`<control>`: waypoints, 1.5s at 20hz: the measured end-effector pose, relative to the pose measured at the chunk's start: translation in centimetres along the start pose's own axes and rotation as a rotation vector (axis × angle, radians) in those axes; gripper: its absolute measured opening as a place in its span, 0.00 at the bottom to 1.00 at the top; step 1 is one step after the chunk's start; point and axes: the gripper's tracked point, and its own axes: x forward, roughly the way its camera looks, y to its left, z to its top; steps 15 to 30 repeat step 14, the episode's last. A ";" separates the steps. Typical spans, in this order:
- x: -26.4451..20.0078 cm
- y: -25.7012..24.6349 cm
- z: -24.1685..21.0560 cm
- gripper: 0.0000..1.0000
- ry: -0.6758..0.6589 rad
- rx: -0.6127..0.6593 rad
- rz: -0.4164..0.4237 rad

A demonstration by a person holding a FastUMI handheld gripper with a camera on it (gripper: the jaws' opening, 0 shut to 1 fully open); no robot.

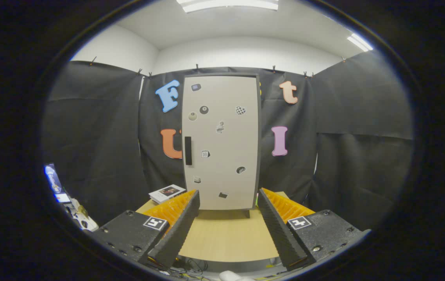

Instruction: Open the shoe cabinet door, grab the shoes and put them into the shoe cabinet, then close the shoe cabinet door.

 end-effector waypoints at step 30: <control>0.5 -0.4 0.7 0.97 0.018 -0.008 0.002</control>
